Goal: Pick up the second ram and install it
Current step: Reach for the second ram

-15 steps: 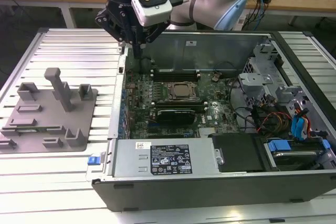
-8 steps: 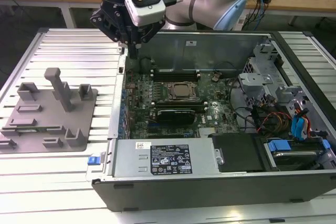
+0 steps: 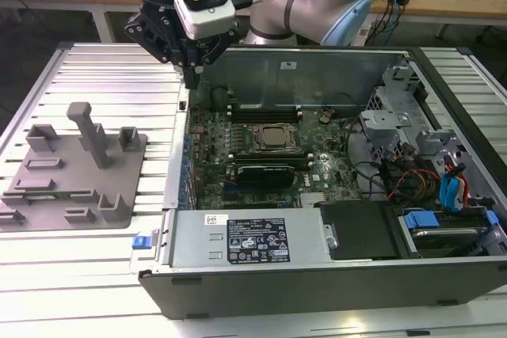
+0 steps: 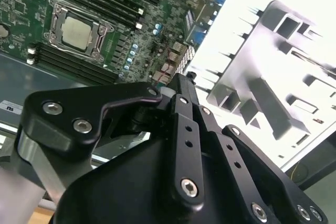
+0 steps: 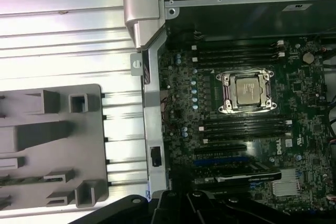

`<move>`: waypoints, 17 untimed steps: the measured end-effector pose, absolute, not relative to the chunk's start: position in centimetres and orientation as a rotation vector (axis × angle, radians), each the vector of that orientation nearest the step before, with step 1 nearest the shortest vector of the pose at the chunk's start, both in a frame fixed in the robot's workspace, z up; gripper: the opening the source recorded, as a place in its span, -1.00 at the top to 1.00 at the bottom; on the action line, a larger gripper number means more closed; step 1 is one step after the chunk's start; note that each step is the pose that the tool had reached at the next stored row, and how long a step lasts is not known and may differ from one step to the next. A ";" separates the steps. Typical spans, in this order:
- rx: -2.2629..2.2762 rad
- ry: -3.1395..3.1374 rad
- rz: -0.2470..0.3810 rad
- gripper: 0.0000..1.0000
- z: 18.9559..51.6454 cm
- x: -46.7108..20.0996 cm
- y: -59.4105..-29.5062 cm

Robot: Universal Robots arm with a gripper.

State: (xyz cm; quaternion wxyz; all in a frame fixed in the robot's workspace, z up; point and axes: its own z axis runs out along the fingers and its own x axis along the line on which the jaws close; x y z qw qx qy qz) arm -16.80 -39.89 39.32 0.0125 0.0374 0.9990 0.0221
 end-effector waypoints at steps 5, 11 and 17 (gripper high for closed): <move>0.117 3.114 0.069 0.84 39.3 -17.7 -39.9; 0.117 3.114 0.069 0.84 39.3 -18.8 -39.9; 0.117 3.114 0.069 0.84 39.3 -19.9 -39.9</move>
